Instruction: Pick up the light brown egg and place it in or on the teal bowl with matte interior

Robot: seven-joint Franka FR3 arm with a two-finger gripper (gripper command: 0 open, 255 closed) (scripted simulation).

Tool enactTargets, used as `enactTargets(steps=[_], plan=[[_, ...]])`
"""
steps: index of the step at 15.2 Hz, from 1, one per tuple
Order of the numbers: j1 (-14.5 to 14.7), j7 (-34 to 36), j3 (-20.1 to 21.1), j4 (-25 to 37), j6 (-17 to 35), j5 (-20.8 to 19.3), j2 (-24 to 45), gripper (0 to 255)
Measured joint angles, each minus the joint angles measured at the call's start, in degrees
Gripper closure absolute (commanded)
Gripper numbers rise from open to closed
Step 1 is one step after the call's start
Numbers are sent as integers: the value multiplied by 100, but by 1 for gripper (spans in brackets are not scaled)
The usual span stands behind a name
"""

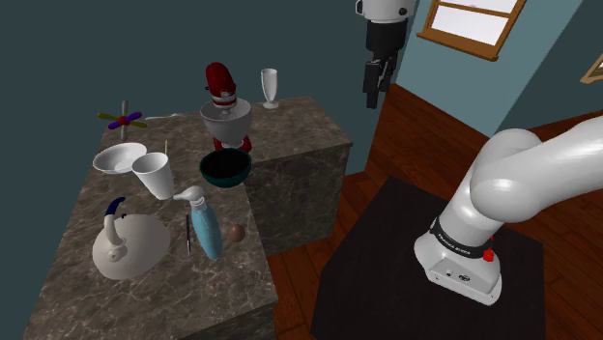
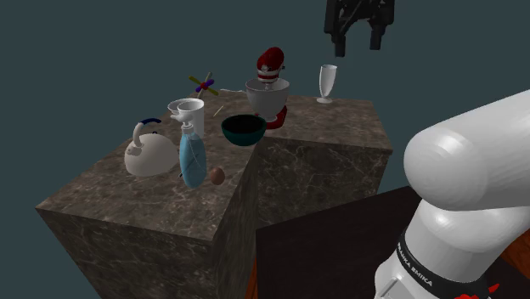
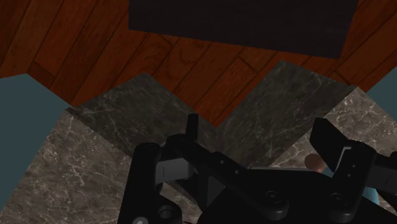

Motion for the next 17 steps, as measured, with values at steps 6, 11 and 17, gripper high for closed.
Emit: enactTargets(steps=[6,11,17], plan=[[100,446,350,-399,737,213,263,0],[203,1009,802,-709,1688,412,796,0],[243,1776,1396,-758,2891,460,1830,0]])
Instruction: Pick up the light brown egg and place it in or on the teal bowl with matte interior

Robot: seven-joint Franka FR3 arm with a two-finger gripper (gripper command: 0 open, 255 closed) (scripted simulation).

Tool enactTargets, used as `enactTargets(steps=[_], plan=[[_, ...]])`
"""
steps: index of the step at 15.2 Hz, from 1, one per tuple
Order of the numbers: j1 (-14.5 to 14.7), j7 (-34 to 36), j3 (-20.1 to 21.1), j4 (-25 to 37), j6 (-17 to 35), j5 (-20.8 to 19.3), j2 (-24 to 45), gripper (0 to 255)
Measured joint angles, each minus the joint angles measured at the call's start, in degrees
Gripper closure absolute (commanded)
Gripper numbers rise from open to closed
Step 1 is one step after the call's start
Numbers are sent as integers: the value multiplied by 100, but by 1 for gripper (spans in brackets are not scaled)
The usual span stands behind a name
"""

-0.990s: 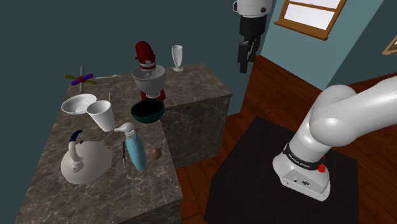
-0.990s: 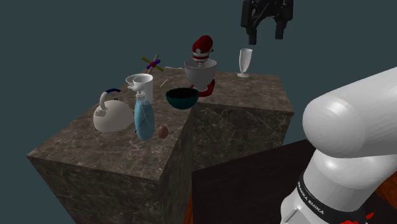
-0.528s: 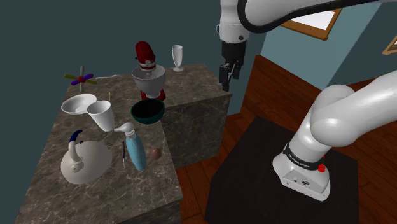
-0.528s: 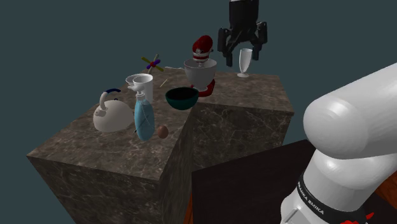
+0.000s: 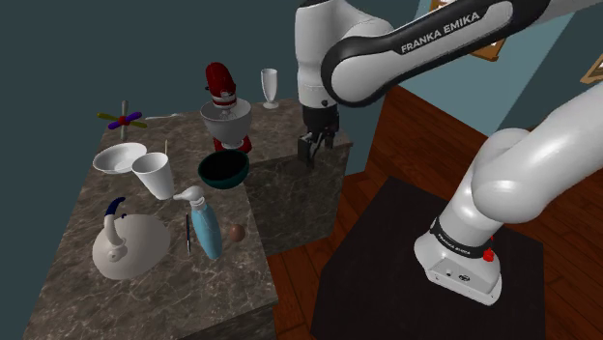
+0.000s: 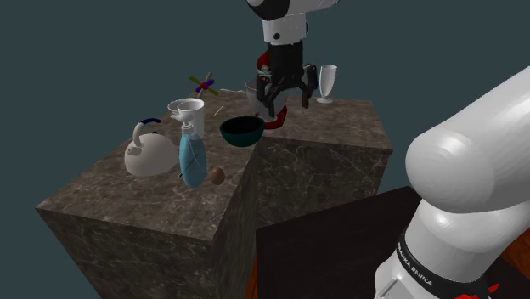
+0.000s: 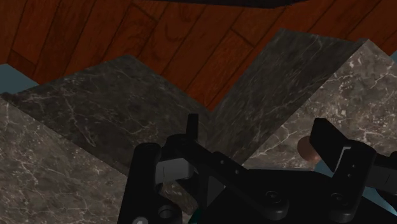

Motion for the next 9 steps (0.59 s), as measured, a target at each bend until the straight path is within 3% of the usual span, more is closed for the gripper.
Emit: enactTargets(steps=[5,9], plan=[[-43,767,478,161,892,-253,988,0],[-123,1513,765,494,1508,-793,1956,0]])
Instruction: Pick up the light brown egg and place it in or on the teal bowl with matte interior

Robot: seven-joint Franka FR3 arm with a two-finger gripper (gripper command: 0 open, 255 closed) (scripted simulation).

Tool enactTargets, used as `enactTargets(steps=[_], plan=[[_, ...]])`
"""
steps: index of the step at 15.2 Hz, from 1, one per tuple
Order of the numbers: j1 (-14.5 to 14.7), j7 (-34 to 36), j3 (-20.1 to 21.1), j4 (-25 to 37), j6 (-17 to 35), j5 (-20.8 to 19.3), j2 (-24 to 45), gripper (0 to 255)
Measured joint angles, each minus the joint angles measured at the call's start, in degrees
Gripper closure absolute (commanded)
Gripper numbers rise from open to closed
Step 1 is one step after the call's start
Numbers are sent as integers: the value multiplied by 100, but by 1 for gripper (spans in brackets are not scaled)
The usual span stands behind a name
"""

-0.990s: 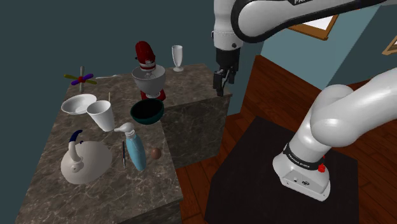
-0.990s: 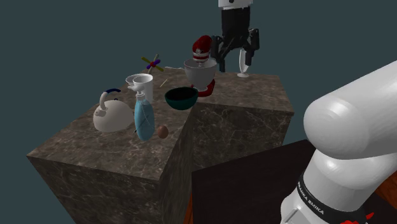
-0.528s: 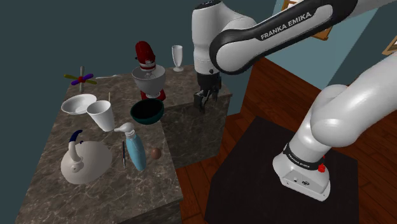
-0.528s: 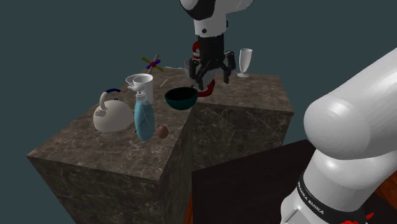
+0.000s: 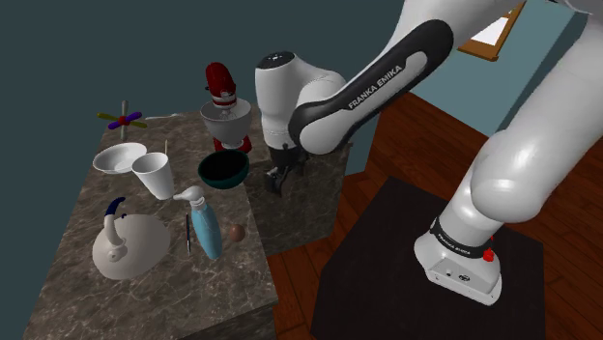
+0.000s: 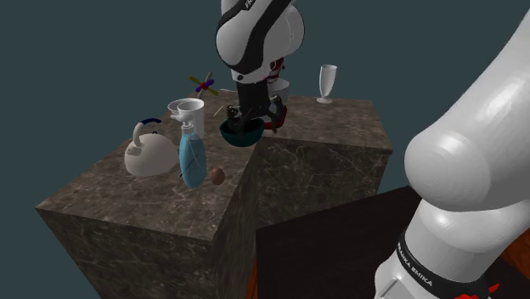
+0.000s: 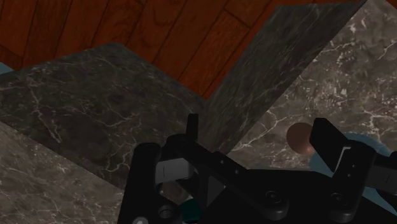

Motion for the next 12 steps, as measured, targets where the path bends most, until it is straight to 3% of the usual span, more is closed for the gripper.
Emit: enactTargets(steps=[5,12], plan=[[110,1078,90,575,487,-958,1203,0],[757,2353,-340,1859,746,-2211,2949,0]])
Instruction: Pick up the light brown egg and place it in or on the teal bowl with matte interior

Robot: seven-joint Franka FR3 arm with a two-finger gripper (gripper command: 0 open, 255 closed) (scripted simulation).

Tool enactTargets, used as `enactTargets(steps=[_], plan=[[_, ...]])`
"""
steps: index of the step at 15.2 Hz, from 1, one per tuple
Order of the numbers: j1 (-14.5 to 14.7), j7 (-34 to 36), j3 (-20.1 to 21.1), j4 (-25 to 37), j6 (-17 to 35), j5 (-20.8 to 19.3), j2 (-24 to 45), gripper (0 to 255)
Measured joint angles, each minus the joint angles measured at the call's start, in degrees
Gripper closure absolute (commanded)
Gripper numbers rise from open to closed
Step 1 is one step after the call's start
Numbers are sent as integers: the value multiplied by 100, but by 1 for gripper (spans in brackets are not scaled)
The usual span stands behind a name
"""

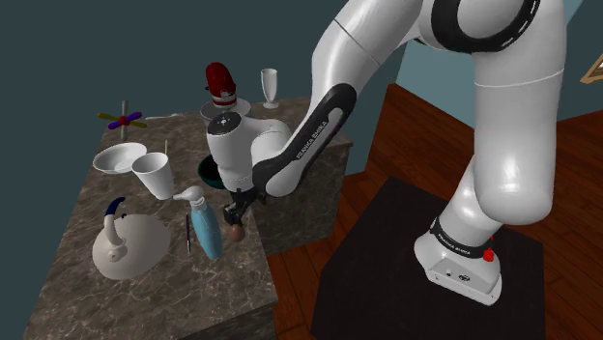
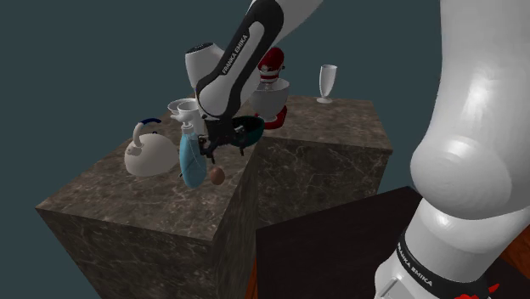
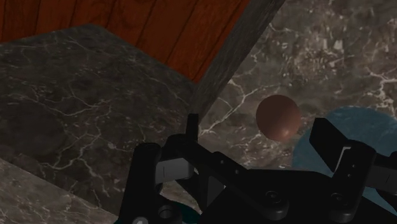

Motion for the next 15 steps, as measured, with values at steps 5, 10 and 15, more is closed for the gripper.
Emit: enactTargets(steps=[5,10,15], plan=[[557,555,-358,1096,-1,-468,1127,0],[728,729,-528,1415,136,-646,1580,0],[785,798,-648,1539,304,-765,1867,0]])
